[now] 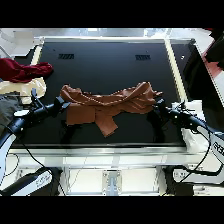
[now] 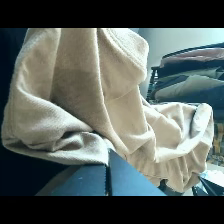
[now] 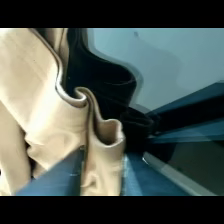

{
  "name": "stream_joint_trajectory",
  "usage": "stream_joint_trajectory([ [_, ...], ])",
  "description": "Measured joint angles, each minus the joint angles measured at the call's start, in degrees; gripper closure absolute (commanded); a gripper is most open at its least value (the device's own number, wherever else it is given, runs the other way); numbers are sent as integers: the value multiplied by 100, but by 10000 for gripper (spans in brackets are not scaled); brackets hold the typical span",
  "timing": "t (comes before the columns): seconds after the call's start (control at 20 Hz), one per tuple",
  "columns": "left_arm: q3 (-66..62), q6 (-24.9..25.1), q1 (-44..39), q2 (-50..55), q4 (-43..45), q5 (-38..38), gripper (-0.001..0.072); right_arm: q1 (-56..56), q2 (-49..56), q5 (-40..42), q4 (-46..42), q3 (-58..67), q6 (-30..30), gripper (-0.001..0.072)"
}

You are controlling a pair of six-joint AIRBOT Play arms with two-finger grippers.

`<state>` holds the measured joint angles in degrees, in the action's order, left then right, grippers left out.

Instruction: Fold the shirts.

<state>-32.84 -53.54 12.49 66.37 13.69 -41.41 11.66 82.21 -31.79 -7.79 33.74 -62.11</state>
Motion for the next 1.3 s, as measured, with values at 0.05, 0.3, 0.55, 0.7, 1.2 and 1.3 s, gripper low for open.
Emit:
stream_joint_trajectory([
  [0.05,0,0,0,0,2,2,700,0,59,-26,-7,20,2,700],
  [0.3,-2,42,28,-39,-2,2,700,7,-57,-254,-120,52,315,703],
  [0.55,-249,1071,385,-866,-15,-424,701,13,-1681,-745,-527,146,826,705],
  [0.7,-496,1818,688,-2004,-2,-826,701,13,-3359,-1408,-1989,444,636,706],
  [1.2,-3556,334,1327,-4238,2970,-673,701,13,-6575,-1899,-5241,3508,-608,705],
  [1.3,-4540,98,1349,-3628,3158,-994,702,13,-5941,-1814,-5178,4175,-566,704],
])
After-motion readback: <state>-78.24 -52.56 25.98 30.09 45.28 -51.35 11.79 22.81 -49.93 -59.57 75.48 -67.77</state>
